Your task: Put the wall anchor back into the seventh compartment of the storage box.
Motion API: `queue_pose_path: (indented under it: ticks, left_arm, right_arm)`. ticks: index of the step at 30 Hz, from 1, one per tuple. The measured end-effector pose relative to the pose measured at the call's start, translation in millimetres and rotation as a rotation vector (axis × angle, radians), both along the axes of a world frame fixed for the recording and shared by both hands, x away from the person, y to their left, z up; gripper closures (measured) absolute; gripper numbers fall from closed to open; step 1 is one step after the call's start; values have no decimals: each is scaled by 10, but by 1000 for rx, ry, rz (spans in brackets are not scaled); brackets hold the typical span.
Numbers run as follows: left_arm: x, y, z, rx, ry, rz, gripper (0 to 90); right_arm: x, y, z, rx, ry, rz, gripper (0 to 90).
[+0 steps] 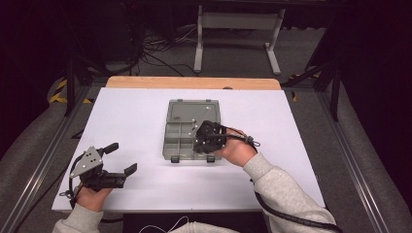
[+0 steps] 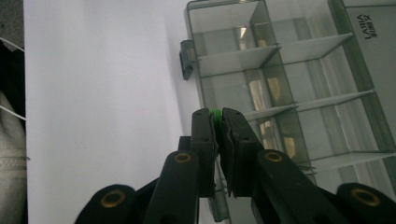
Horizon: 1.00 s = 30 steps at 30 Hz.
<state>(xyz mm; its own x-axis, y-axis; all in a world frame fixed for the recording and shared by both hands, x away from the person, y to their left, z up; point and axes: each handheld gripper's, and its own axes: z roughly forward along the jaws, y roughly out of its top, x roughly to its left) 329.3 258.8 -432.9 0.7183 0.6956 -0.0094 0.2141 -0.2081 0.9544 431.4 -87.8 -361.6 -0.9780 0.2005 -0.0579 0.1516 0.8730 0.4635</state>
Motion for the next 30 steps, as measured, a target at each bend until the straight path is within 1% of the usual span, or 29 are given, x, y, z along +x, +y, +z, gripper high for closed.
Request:
queue_pose_path:
  ticks: [1,2,4,5,6,9,10,12,14,17,18,19,21,22,23,25,30]
  left_arm:
    - [0,0,0,0,0,0,28]
    - [1,-1,-2,-5,-2,0,28]
    - [0,1,-1,0,0,0,28]
    - [0,1,-1,-1,0,-1,28]
    - [0,2,-1,0,1,-3,28]
    - [2,0,-4,-7,-3,-2,28]
    - [2,-1,-5,-10,-5,-2,28]
    - [3,-1,-3,-5,-1,-3,27]
    - [2,-4,-2,-3,-1,-3,27]
    - [0,0,0,-3,0,-5,27]
    - [3,-2,-6,-11,-5,0,27]
    - [3,1,-5,-9,-4,-1,27]
    - [4,2,-7,-9,-4,-2,27]
    - [2,7,-3,-3,1,-5,27]
    - [1,8,-2,-3,0,-5,28]
    - [1,4,-5,-9,-5,-2,27]
    - [2,-1,-3,-4,-2,-1,27]
  right_arm:
    - [0,0,0,0,0,0,837]
    - [41,-14,4,1,-1,-12,837]
    - [80,-28,6,3,-6,-14,837]
    - [89,-33,5,2,-4,-30,837]
    - [109,-41,7,2,-5,-20,837]
    - [138,-57,7,2,-1,-34,837]
    - [171,-71,7,4,-8,-35,837]
    - [203,-78,-2,22,1,-50,837]
    - [248,-79,-17,28,11,-58,838]
    - [300,-72,-51,16,12,-68,837]
    - [317,-72,-63,14,13,-71,837]
    - [331,-72,-77,12,19,-82,838]
    - [354,-77,-86,3,19,-85,837]
    - [365,-78,-95,5,17,-86,837]
    - [370,-80,-98,0,23,-89,837]
    - [386,-79,-108,1,17,-92,837]
    - [397,-73,-137,-11,22,-95,837]
